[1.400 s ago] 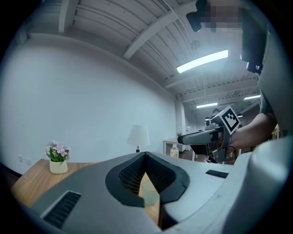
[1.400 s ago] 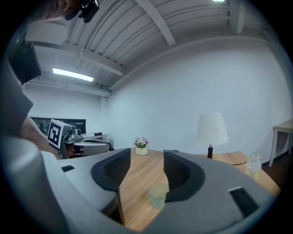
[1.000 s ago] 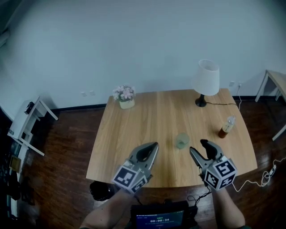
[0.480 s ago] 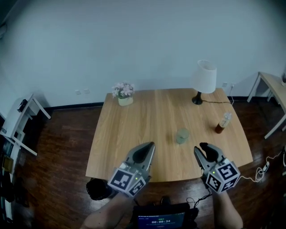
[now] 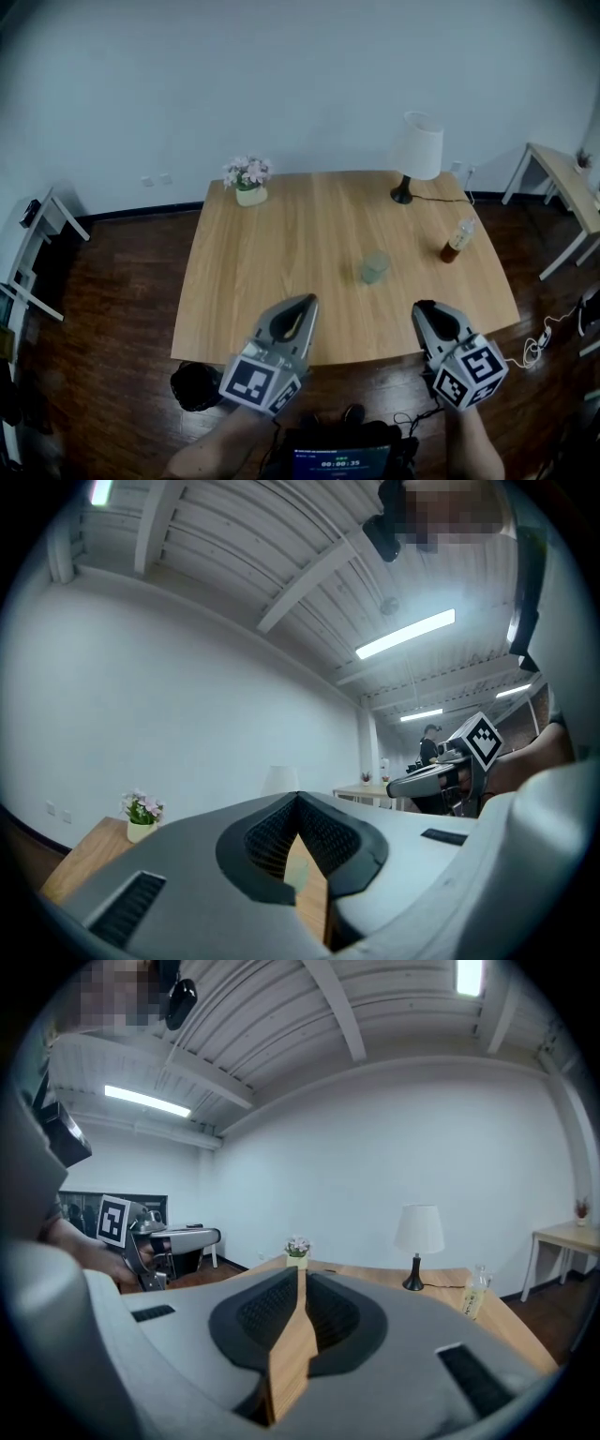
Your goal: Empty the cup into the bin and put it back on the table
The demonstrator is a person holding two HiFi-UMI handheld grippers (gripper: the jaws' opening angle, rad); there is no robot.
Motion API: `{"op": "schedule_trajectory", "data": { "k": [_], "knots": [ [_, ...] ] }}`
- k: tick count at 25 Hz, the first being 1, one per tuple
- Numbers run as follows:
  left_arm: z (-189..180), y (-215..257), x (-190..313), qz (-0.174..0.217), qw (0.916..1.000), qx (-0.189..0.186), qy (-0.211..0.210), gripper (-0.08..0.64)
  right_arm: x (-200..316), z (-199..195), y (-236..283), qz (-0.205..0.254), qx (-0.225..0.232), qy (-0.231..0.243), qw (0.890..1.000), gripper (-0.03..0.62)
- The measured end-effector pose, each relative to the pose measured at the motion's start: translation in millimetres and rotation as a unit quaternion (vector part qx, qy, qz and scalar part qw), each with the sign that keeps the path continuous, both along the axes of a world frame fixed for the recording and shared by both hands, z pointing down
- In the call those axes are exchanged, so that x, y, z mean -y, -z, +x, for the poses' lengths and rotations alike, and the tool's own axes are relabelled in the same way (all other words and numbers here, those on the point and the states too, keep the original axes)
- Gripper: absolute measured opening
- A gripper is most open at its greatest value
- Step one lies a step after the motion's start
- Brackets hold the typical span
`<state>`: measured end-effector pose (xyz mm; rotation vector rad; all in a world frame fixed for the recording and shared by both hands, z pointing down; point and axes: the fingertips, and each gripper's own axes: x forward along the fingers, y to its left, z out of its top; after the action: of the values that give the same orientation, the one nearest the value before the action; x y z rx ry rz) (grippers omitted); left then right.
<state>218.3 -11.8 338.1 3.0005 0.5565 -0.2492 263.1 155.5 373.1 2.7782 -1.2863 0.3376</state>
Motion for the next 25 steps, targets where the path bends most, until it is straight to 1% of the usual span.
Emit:
{"op": "schedule_trajectory", "data": {
  "k": [2,3,7,10,14,16,19,22,25],
  "knots": [
    [-6.9,0.6,-2.6,-0.001,1.0000,0.005,0.003,-0.006,-1.1,-5.4,5.4,0.004,-0.006,0.001,1.000,0.026],
    [-10.3,2.5,-3.8,-0.003,1.0000,0.005,0.004,-0.006,-2.7,-7.2,8.6,0.007,-0.008,0.000,1.000,0.001],
    [-20.9,10.1,-6.9,0.003,0.9997,-0.005,0.022,-0.006,-14.0,-12.2,13.5,0.027,-0.001,0.007,1.000,-0.002],
    [-29.0,13.4,-9.5,0.003,0.9993,-0.001,0.037,-0.006,-23.2,-16.5,13.5,0.022,-0.003,0.017,1.000,-0.002],
    [-35.9,23.6,-10.6,0.005,0.9987,-0.009,0.050,-0.006,-31.7,-17.0,14.3,0.023,-0.009,0.014,1.000,-0.002],
    [-39.2,24.1,-15.3,0.009,0.9987,-0.007,0.050,-0.006,-35.0,-21.7,12.0,0.025,-0.003,0.019,1.000,-0.002],
    [-38.4,27.2,-20.0,0.012,0.9987,-0.008,0.049,-0.006,-38.4,-23.1,15.1,0.025,-0.006,0.021,0.999,-0.003],
    [-38.2,28.6,-27.5,0.012,0.9988,-0.007,0.047,-0.006,-43.1,-22.7,17.2,0.031,0.004,0.019,0.999,-0.003],
    [-36.3,33.1,-36.7,0.011,0.9991,-0.008,0.041,-0.006,-47.7,-20.7,25.0,0.030,0.000,0.018,0.999,-0.003]
  ]
}}
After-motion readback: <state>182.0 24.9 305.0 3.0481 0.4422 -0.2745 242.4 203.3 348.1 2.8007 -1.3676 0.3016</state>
